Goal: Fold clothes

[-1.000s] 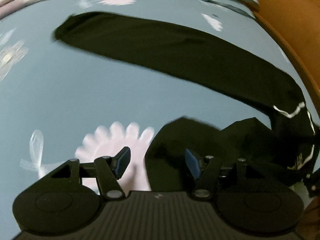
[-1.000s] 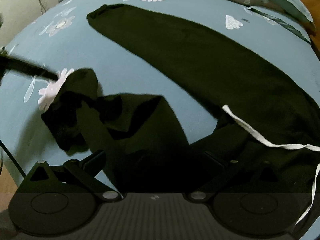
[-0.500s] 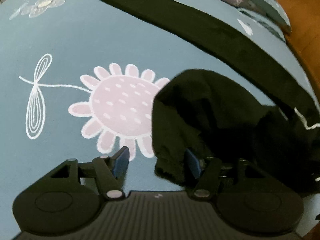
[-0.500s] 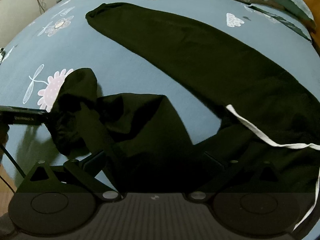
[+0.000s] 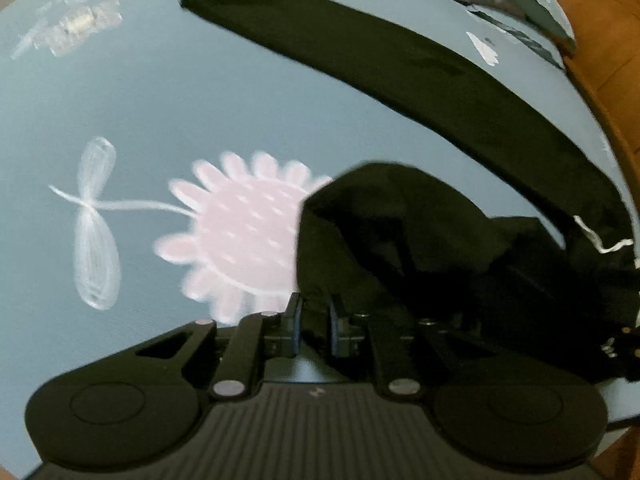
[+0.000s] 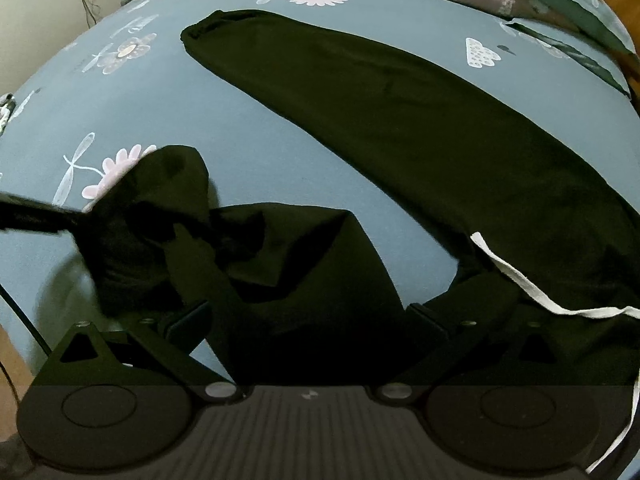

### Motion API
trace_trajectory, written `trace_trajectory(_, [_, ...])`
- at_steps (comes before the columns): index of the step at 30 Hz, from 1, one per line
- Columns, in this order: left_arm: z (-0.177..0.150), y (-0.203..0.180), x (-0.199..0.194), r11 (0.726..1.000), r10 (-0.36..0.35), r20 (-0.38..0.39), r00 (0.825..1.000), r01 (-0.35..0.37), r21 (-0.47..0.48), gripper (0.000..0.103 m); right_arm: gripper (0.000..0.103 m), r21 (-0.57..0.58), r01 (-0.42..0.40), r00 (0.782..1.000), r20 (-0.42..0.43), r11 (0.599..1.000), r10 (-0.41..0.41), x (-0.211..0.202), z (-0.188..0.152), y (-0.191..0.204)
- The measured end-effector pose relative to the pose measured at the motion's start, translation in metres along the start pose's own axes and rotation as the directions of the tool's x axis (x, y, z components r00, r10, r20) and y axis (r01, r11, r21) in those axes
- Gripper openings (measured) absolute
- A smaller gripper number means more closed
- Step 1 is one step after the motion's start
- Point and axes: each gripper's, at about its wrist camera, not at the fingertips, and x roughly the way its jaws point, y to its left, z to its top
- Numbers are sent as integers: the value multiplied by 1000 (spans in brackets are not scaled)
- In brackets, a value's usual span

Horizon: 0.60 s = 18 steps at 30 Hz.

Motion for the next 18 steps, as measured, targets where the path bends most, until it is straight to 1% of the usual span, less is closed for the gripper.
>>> trace_trajectory(4, [12, 26, -16, 997, 69, 6, 998, -69, 25, 11, 103, 0, -8, 1000, 0, 1000, 8, 2, 2, 3])
trace_trajectory(8, [29, 49, -22, 991, 128, 19, 992, -128, 41, 11, 103, -16, -13, 1000, -2, 1000, 13, 3, 3, 4])
trace_trajectory(11, [42, 58, -18, 980, 182, 41, 982, -185, 78, 11, 103, -16, -12, 1000, -7, 1000, 12, 5, 5, 4])
trace_trajectory(14, [56, 64, -9, 974, 207, 65, 976, -211, 80, 11, 103, -21, -9, 1000, -11, 1000, 9, 6, 6, 6])
trace_trajectory(16, [65, 66, 3, 971, 219, 54, 974, -224, 88, 12, 103, -26, -9, 1000, -14, 1000, 8, 7, 7, 7])
trace_trajectory(17, [69, 67, 8, 970, 224, 42, 974, -227, 91, 16, 103, -28, -9, 1000, -15, 1000, 8, 8, 7, 8])
trace_trajectory(18, [73, 68, 13, 969, 233, 41, 972, -235, 78, 17, 103, -29, -8, 1000, -15, 1000, 8, 8, 8, 8])
